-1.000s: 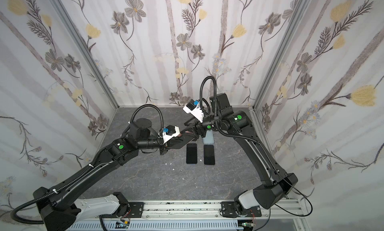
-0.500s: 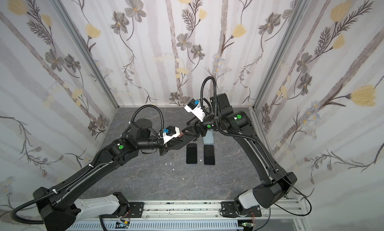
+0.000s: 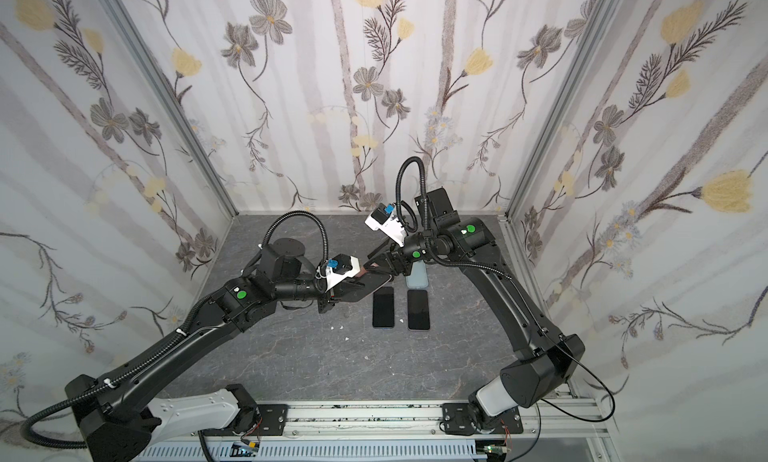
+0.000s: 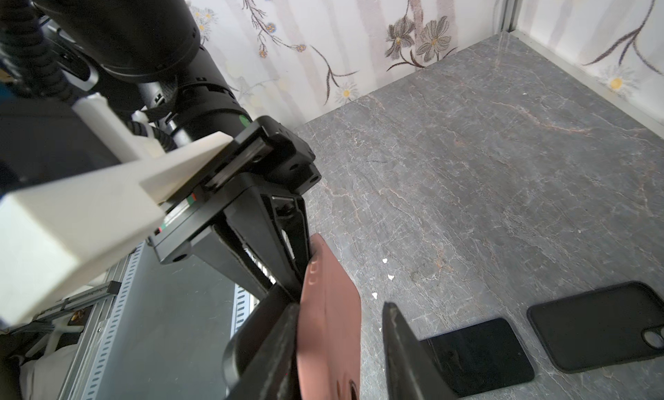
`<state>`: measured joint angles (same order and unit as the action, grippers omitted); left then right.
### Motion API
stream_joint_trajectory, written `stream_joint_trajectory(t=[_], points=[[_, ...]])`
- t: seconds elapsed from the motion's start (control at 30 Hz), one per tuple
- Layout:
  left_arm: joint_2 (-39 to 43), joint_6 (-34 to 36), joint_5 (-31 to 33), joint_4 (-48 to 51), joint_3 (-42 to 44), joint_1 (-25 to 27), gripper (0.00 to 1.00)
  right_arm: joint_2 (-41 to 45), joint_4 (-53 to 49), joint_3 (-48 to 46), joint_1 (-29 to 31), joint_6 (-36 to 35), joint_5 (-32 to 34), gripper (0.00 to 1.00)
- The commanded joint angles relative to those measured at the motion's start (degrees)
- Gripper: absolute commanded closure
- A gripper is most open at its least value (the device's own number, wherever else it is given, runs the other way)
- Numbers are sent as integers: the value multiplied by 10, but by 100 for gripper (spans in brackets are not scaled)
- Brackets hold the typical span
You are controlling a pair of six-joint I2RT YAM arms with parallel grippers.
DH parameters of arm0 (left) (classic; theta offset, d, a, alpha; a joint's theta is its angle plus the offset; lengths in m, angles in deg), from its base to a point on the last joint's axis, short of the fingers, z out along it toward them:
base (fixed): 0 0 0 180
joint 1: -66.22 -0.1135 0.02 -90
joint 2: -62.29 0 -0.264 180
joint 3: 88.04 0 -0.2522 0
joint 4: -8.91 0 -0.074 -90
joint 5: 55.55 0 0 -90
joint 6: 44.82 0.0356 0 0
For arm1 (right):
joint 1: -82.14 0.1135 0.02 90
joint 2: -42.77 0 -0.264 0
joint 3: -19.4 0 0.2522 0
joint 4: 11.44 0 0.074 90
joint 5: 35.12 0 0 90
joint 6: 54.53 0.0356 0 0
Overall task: Take the phone out of the phone case
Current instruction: 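Pull the pink case off with the right gripper while left holds the phone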
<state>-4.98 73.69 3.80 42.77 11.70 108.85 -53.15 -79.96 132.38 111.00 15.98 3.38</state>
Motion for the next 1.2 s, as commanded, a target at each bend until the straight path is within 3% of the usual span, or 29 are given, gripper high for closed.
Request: stream_joint_trajectory(t=[0.0,0.33,0.7,0.8,0.9,0.97,1.17], points=[[2,8,-6,-61,-9,0,100,-4,-25,1,0,-25,-15,70],[5,-5,12,-62,-13,0,100,-11,2,11,-6,21,-17,100],[31,-29,-113,-75,-25,0,100,-44,40,7,-58,133,9,100],[36,-49,-83,-88,-16,-2,100,-33,76,-9,-71,163,51,100],[41,-103,-10,-118,1,-8,100,-2,119,-41,-83,189,179,100],[40,-145,26,-138,18,-20,100,30,162,-82,-94,201,227,100],[20,-284,48,-165,74,-60,100,127,308,-225,-109,241,265,100]])
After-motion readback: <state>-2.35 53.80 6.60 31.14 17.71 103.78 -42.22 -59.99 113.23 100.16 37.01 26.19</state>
